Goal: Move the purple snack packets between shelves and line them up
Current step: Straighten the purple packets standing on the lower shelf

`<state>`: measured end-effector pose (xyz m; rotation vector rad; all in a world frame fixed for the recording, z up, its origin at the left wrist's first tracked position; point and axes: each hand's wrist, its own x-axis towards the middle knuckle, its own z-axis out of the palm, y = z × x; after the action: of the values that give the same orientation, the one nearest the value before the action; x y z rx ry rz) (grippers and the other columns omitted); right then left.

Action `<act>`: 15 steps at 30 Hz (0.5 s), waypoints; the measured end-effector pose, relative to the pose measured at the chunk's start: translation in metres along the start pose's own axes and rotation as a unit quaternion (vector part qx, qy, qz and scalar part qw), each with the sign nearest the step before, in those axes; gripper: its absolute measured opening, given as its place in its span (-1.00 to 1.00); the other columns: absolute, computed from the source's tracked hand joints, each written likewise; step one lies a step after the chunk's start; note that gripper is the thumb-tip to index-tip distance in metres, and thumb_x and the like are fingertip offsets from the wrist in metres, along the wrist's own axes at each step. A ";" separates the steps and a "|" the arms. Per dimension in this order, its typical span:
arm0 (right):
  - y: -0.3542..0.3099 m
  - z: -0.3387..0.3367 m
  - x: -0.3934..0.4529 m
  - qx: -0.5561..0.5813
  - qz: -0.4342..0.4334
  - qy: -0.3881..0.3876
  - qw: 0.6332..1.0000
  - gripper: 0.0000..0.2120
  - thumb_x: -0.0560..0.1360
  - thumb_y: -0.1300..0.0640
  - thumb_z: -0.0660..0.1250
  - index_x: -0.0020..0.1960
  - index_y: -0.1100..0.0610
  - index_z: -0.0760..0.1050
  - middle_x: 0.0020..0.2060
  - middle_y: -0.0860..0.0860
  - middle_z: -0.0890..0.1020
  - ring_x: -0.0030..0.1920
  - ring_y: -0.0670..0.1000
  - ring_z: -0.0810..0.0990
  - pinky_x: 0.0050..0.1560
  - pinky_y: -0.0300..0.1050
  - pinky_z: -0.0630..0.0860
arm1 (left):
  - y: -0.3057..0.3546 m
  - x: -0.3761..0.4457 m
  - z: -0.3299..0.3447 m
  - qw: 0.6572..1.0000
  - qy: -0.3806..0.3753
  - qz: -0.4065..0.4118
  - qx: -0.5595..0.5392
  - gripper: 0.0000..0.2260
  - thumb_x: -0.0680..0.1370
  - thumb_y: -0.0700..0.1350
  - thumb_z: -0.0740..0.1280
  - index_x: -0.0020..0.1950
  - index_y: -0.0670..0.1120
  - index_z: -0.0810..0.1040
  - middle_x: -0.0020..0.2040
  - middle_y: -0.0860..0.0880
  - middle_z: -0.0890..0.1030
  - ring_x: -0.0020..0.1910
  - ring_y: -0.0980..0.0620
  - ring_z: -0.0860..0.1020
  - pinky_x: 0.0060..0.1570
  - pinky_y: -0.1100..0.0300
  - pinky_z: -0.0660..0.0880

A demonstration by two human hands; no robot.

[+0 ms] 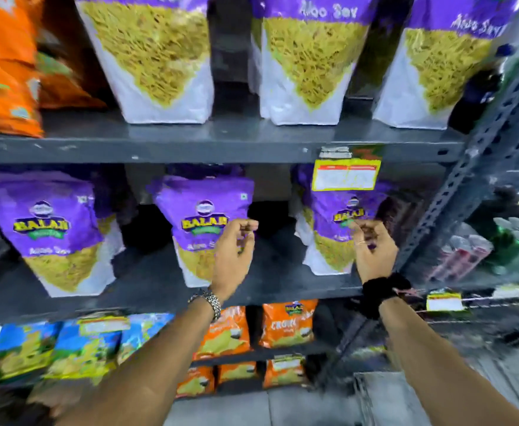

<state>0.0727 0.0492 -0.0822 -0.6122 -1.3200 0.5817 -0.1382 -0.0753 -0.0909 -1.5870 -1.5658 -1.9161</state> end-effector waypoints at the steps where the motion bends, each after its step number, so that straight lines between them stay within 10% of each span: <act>1: 0.005 0.004 0.002 -0.005 0.013 -0.015 1.000 -0.72 0.35 -0.03 0.31 -0.05 0.14 0.53 -0.31 0.01 0.58 -0.36 -0.36 0.51 -0.32 -0.48 0.39 | -0.009 0.005 0.005 1.000 -0.016 -0.023 -0.002 -0.82 0.52 -0.23 0.23 0.07 -0.04 0.52 -0.01 0.05 0.61 -0.14 0.33 0.53 -0.07 0.43 0.44; 5: 0.027 0.027 0.020 0.015 0.095 -0.025 0.995 -0.72 0.41 0.20 0.34 0.11 0.21 0.47 -0.15 0.02 0.57 -0.26 -0.40 0.51 -0.16 -0.44 0.42 | -0.033 0.027 0.028 0.989 -0.089 -0.116 -0.008 -0.78 0.53 -0.24 0.25 0.17 -0.19 0.50 0.15 -0.11 0.61 -0.04 0.27 0.54 0.02 0.42 0.47; 10: 0.040 0.059 0.023 0.028 0.217 -0.106 0.970 -0.52 0.50 0.14 0.27 0.36 0.28 0.29 0.34 0.18 0.43 0.34 0.10 0.40 0.35 -0.14 0.26 | -0.035 0.040 0.047 0.960 -0.169 -0.224 0.001 -0.58 0.58 -0.07 0.20 0.42 -0.15 0.29 0.41 -0.13 0.41 0.33 0.00 0.43 0.22 0.32 0.29; 15: 0.042 0.081 0.015 0.071 0.270 -0.132 0.951 -0.55 0.54 0.01 0.19 0.34 0.24 0.34 0.32 0.16 0.46 0.35 0.10 0.40 0.37 -0.11 0.24 | -0.039 0.039 0.061 0.938 -0.194 -0.283 -0.046 -0.46 0.59 0.07 0.13 0.52 -0.06 0.10 0.53 -0.02 0.21 0.49 0.02 0.22 0.41 0.22 0.14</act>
<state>-0.0066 0.0963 -0.0900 -0.8016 -1.3429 1.2317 -0.1451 0.0064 -0.0904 -1.7764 -2.3406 -2.0409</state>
